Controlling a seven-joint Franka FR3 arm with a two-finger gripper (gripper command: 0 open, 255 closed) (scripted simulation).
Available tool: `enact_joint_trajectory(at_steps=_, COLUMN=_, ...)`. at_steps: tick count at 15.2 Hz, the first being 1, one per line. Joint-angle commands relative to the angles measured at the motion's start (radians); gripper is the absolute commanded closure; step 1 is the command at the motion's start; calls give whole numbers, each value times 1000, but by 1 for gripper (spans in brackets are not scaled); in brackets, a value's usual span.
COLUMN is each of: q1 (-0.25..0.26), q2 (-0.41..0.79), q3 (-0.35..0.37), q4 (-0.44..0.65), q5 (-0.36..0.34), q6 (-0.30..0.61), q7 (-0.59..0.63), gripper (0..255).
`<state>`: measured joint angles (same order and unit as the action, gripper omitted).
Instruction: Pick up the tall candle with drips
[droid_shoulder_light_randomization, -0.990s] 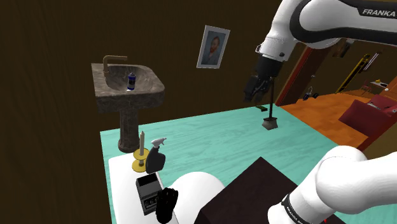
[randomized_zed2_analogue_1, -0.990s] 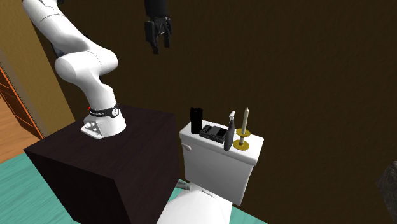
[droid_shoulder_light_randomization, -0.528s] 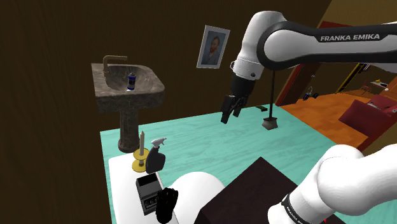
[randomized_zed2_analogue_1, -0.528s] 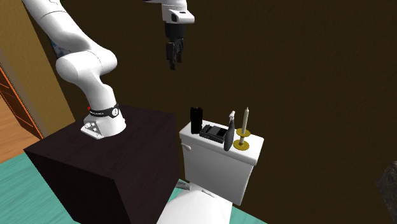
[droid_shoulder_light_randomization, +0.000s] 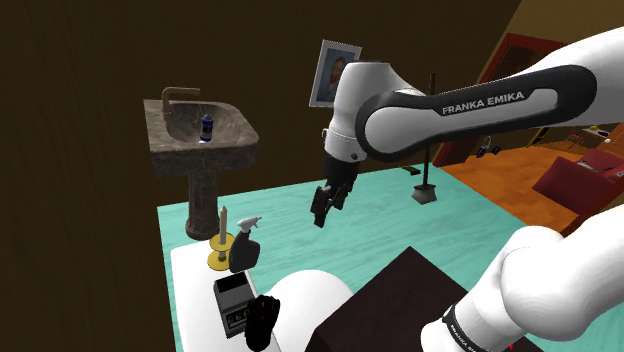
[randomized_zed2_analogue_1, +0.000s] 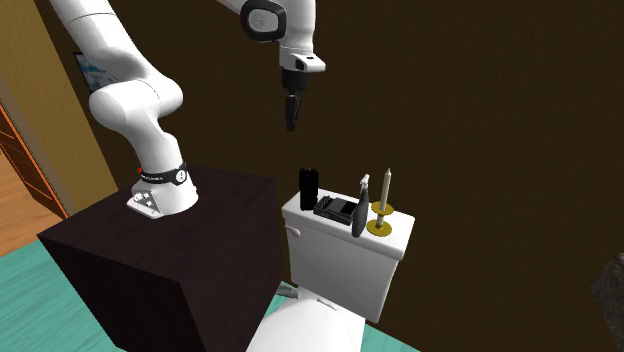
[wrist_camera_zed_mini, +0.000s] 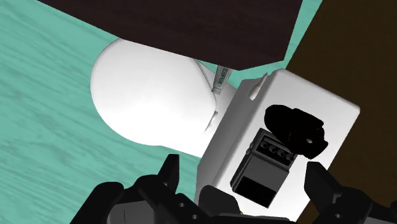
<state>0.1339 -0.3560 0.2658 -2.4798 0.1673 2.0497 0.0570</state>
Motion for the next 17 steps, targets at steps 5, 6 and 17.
enact_joint_trajectory(at_steps=5, q1=26, q2=217, q3=83, q4=37, q5=-62, q6=160, q7=59, gripper=0)
enact_joint_trajectory(at_steps=6, q1=31, q2=254, q3=95, q4=46, q5=-79, q6=183, q7=73, gripper=0)
enact_joint_trajectory(at_steps=17, q1=147, q2=687, q3=126, q4=219, q5=-360, q6=354, q7=277, gripper=0)
